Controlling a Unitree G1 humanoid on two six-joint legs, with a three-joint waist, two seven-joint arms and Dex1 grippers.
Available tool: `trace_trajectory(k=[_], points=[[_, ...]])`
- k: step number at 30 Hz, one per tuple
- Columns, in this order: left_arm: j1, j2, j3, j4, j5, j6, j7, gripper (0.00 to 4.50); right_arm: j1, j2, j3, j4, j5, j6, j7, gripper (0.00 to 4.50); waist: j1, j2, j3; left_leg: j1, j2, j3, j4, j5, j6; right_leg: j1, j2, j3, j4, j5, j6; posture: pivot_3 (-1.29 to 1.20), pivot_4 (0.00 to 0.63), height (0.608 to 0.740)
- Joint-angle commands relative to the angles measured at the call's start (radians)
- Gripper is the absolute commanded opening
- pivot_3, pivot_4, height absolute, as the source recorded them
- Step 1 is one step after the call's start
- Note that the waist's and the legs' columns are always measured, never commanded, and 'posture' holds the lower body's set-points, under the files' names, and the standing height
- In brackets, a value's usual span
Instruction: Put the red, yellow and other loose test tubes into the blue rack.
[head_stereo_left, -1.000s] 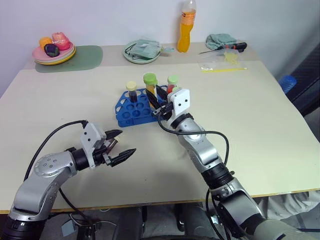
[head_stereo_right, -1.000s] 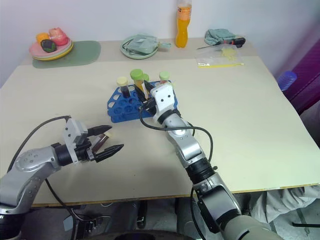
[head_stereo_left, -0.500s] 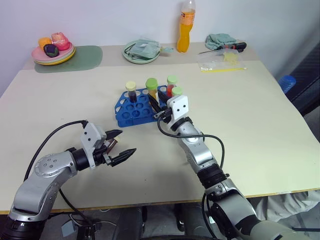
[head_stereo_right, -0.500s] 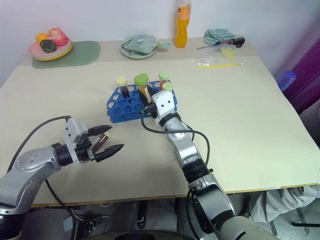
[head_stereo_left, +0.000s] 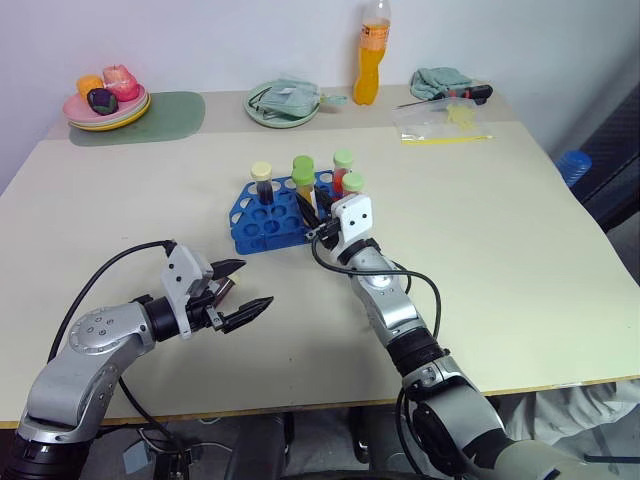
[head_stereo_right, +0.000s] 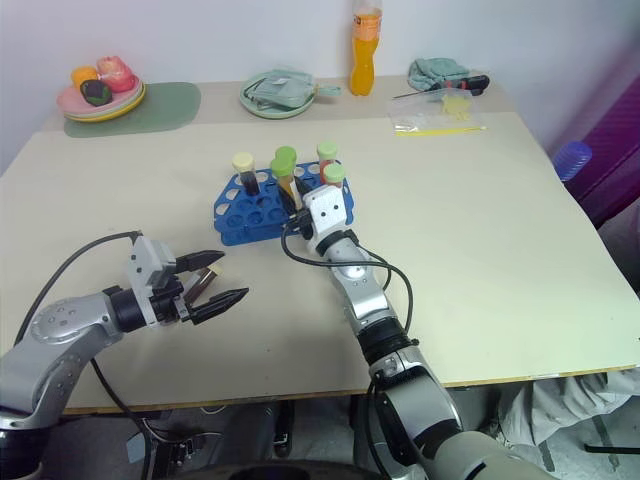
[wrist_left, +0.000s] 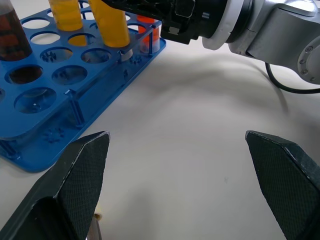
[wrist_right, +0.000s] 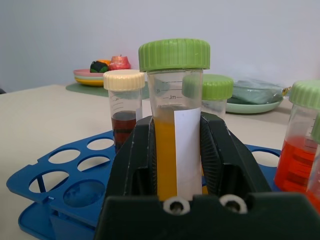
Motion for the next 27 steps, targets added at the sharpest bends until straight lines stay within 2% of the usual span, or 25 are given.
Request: trace_trajectory(k=[1,2,4,5,10,13,15,16,18,19,21,27], points=[[0.003,0.008,0.029,-0.041,-0.011,0.0,0.008,4.5,0.001,0.009,-0.014,-0.066,0.045,0.006,0.063,1.76,0.0,0.0,0.0,0.0,0.0,0.0,0.0,0.0,0.0,0.0,0.0,0.0,0.0,0.0,0.0,0.0,0.15,0.74],[0.004,0.009,0.034,-0.045,-0.012,0.003,0.012,4.5,0.008,0.005,-0.012,-0.1,0.043,0.014,0.068,2.08,0.0,0.0,0.0,0.0,0.0,0.0,0.0,0.0,0.0,0.0,0.0,0.0,0.0,0.0,0.0,0.0,0.15,0.74],[0.002,0.013,0.051,-0.053,-0.018,0.018,0.029,4.5,0.023,-0.007,-0.008,-0.172,0.04,0.04,0.079,3.21,0.0,0.0,0.0,0.0,0.0,0.0,0.0,0.0,0.0,0.0,0.0,0.0,0.0,0.0,0.0,0.0,0.15,0.74],[-0.006,0.016,0.07,-0.059,-0.032,0.039,0.044,4.5,0.037,-0.021,-0.008,-0.227,0.046,0.074,0.094,3.63,0.0,0.0,0.0,0.0,0.0,0.0,0.0,0.0,0.0,0.0,0.0,0.0,0.0,0.0,0.0,0.0,0.15,0.74],[-0.091,0.053,0.153,-0.094,-0.141,0.277,0.175,4.5,0.12,-0.185,0.041,-0.52,0.108,0.262,0.295,3.63,0.009,0.0,0.0,0.0,0.0,-0.002,0.0,0.0,0.0,0.001,0.0,0.0,0.0,0.0,0.0,0.0,0.15,0.74],[-0.173,0.152,0.142,-0.14,-0.17,0.462,0.229,4.5,0.155,-0.326,0.06,-0.671,0.152,0.367,0.432,3.63,0.006,0.0,0.0,0.0,-0.001,-0.002,0.001,0.0,0.0,0.002,0.0,0.0,0.0,0.0,0.0,0.0,0.15,0.74],[-0.222,0.285,0.052,-0.19,-0.114,0.564,0.239,4.5,0.169,-0.413,0.067,-0.741,0.175,0.422,0.51,3.63,0.005,-0.001,0.0,0.0,-0.002,-0.002,0.001,0.0,0.0,0.002,0.0,-0.001,0.0,0.0,0.0,0.0,0.15,0.74],[-0.288,0.312,0.013,-0.183,-0.135,0.678,0.259,4.5,0.171,-0.454,0.069,-0.768,0.183,0.438,0.547,3.63,0.005,0.0,0.0,0.0,-0.002,-0.002,0.0,0.0,0.0,0.002,0.001,-0.001,0.0,0.0,0.0,0.0,0.15,0.74],[-0.492,0.334,-0.104,-0.093,-0.22,1.016,0.239,4.5,0.168,-0.519,0.067,-0.806,0.202,0.47,0.607,3.63,0.012,0.0,0.001,0.001,-0.003,-0.002,0.0,0.0,0.0,0.002,0.001,0.0,0.0,0.0,0.001,0.0,0.15,0.74],[-0.559,0.343,-0.161,-0.069,-0.217,1.103,0.253,4.5,0.161,-0.538,0.07,-0.814,0.203,0.476,0.628,3.63,0.011,-0.001,0.001,0.001,-0.003,-0.003,0.001,0.0,0.0,0.003,0.002,-0.001,0.0,0.0,0.001,0.0,0.15,0.74],[-0.627,0.377,-0.265,-0.073,-0.178,1.136,0.271,4.5,0.151,-0.564,0.077,-0.831,0.21,0.498,0.663,3.63,0.001,-0.001,0.001,0.002,-0.003,-0.003,0.002,0.0,0.0,0.004,0.003,-0.001,0.0,0.0,0.001,0.0,0.15,0.74],[-0.716,0.332,-0.335,0.151,-0.262,1.14,0.346,4.5,0.146,-0.59,0.079,-0.869,0.232,0.535,0.712,3.63,0.006,-0.002,0.002,0.001,-0.002,-0.003,0.0,0.0,0.0,0.001,0.004,0.0,0.001,-0.001,0.001,0.0,0.15,0.74]])
